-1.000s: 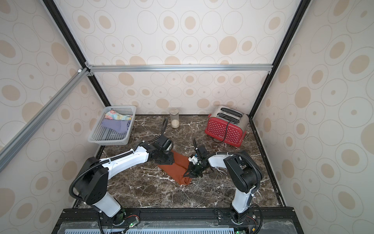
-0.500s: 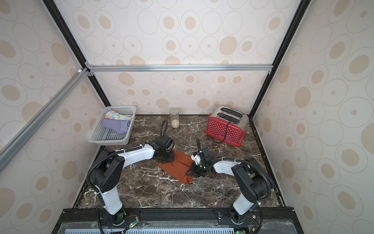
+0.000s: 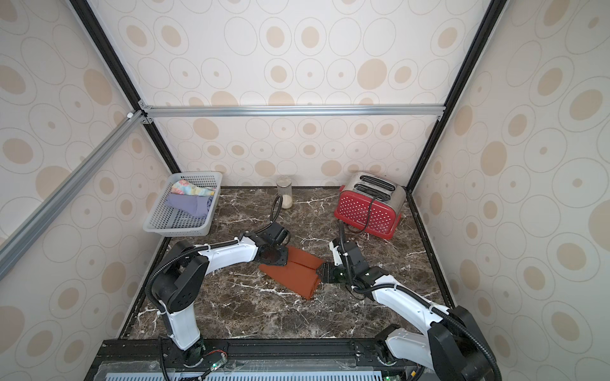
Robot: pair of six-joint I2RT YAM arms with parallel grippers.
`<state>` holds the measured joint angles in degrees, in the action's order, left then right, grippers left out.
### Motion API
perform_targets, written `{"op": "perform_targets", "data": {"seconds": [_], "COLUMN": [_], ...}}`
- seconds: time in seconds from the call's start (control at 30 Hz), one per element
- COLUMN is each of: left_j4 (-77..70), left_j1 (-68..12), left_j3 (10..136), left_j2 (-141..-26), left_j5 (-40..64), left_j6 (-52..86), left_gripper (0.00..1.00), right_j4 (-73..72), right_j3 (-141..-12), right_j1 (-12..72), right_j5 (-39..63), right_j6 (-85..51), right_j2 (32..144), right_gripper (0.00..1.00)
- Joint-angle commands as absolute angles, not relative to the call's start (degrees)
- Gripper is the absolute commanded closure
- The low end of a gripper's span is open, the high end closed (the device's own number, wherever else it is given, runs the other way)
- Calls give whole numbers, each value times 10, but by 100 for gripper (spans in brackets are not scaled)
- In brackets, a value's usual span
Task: Roll up the skirts
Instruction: Roll the skirt at the center of the board.
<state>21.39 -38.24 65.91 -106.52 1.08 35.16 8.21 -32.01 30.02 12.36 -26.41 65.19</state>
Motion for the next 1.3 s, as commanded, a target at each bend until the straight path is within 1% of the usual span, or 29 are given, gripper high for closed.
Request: {"op": "perform_targets", "data": {"seconds": [0.0,0.17,0.2,0.23,0.27,0.3,0.37,0.43,0.5,0.53,0.6,0.7,0.83,1.03,1.27], "left_j4": [255,256,256,256,255,253,250,249,248,247,246,246,250,277,299], "left_j1": [-384,-384,-384,-385,-385,-384,-384,-384,-384,-384,-384,-385,-385,-385,-385], "left_j3": [619,616,615,613,612,611,610,609,607,607,606,606,609,643,678], "left_j2": [-1095,-1093,-1091,-1089,-1087,-1085,-1082,-1079,-1075,-1073,-1071,-1066,-1065,-1088,-1128], "left_j5": [-1,3,2,0,0,0,5,8,4,5,4,4,3,-6,-19], "left_j6": [317,312,311,311,311,311,313,314,315,316,317,322,335,359,364], "left_gripper": [69,70,70,70,70,70,70,71,71,71,71,71,71,71,71], "right_j4": [104,135,127,123,130,145,157,172,151,132,108,168,149,166,171], "right_j3": [-326,-353,-352,-355,-365,-383,-409,-432,-425,-416,-418,-458,-436,-428,-411], "right_j1": [304,391,409,426,435,436,423,372,325,322,322,325,342,391,387], "right_j5": [113,-7,-31,-61,-85,-95,-76,-26,34,38,87,134,154,135,140], "right_j6": [-172,-72,-57,-48,-48,-65,-102,-193,-268,-287,-295,-296,-318,-346,-377], "right_j2": [622,637,646,659,674,695,732,754,753,751,767,830,855,875,871], "right_gripper": [35,35,21,16,16,20,32,61,80,83,88,97,99,100,99]}}
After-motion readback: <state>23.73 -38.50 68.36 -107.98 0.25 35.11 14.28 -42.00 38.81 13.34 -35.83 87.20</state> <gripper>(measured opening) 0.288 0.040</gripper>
